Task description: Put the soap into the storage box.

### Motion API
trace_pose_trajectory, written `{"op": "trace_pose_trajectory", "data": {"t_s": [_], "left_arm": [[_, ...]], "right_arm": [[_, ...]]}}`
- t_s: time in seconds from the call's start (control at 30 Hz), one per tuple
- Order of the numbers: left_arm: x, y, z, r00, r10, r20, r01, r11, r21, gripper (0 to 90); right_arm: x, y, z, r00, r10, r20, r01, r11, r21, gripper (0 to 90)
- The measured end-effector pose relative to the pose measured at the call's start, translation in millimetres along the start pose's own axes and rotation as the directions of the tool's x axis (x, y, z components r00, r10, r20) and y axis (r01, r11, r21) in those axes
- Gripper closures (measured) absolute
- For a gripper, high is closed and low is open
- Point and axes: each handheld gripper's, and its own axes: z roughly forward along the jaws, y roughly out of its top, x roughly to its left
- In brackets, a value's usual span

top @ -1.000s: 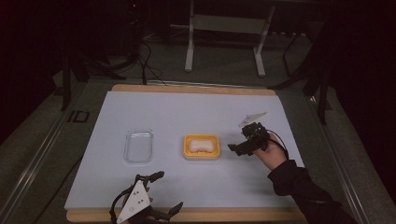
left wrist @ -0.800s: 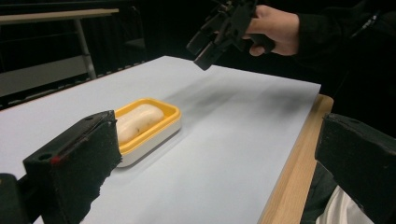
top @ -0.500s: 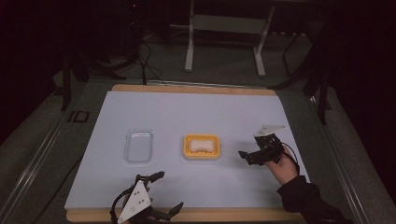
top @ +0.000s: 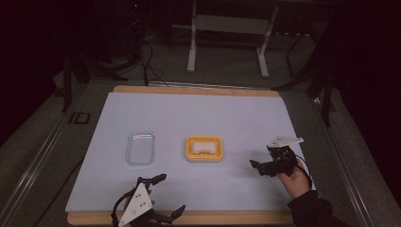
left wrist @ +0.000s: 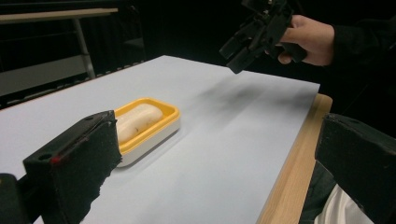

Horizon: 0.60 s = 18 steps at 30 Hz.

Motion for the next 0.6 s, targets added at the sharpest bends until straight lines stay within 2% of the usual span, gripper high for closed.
{"op": "trace_pose_trajectory", "data": {"t_s": [0.27,0.43,0.6], "left_arm": [[-0.4,0.0,0.2,1.0000,0.000,0.001,0.000,1.0000,0.001,0.2],[-0.4,0.1,0.3,1.0000,0.000,0.004,0.000,1.0000,0.001,0.2],[-1.7,0.6,0.6,1.0000,0.003,0.007,-0.003,1.0000,0.003,0.2]], "right_arm": [[3.8,-17.1,-7.8,0.9996,0.012,0.025,-0.011,0.999,-0.030,9.6],[4.5,-26.5,-13.6,0.9991,0.037,0.021,-0.036,0.999,-0.037,9.6],[8.0,-33.5,-20.5,0.9986,0.041,0.032,-0.039,0.997,-0.062,9.6]]}}
